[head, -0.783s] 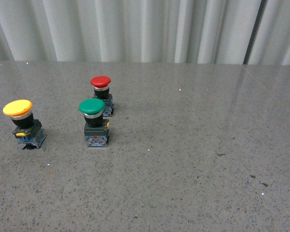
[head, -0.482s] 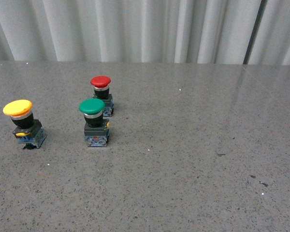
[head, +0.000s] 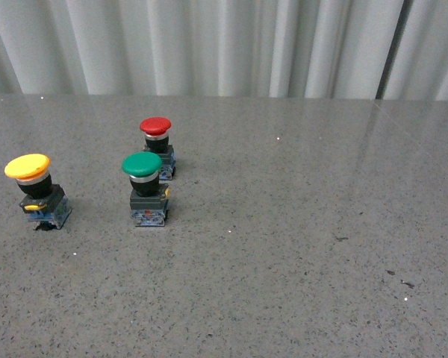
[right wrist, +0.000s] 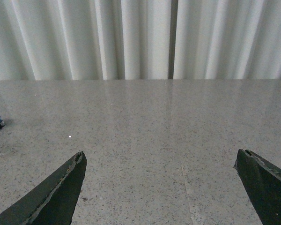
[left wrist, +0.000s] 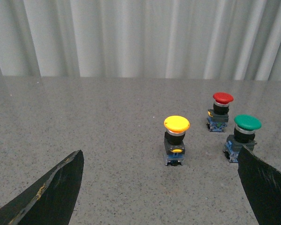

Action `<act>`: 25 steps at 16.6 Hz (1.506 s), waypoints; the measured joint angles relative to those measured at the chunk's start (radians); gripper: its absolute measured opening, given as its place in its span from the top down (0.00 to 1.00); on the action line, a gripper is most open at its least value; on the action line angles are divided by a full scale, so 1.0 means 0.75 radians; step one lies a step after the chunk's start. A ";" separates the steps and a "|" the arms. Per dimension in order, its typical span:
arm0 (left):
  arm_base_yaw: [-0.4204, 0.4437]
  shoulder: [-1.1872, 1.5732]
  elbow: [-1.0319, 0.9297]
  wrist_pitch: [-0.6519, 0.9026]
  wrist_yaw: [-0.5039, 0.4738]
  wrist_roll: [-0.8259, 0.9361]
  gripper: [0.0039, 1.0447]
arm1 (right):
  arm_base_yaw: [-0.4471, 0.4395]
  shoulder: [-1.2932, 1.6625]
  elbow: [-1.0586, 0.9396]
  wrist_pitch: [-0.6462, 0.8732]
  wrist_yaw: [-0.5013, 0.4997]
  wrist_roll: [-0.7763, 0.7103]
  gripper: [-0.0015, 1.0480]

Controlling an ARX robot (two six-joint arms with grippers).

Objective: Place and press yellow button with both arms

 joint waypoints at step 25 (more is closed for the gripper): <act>-0.052 1.458 0.556 0.829 0.115 0.050 0.06 | 0.000 0.000 0.000 0.000 0.000 0.000 0.06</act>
